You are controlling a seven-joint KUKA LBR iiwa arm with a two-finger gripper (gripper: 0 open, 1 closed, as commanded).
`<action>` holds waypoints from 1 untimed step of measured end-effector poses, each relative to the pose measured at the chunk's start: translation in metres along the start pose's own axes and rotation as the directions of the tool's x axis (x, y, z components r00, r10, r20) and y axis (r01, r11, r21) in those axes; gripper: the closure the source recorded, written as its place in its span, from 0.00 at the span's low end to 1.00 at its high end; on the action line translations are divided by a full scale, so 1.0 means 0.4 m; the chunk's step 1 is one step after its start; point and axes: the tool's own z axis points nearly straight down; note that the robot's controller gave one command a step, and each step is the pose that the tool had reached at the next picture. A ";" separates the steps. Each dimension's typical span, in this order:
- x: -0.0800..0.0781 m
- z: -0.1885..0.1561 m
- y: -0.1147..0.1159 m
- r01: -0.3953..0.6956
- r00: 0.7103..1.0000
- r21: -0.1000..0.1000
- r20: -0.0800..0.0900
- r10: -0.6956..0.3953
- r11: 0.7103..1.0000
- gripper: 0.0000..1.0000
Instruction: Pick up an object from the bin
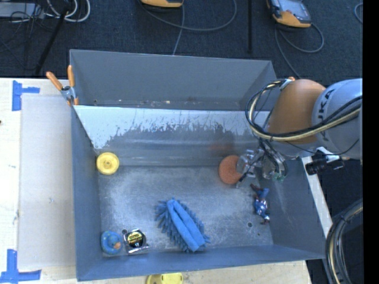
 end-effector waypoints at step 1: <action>0.028 -0.480 -0.024 -0.036 0.999 0.001 -0.001 0.036 0.999 1.00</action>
Offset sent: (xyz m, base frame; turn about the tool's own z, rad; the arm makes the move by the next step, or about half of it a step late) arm 0.0000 0.0000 0.0000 0.0000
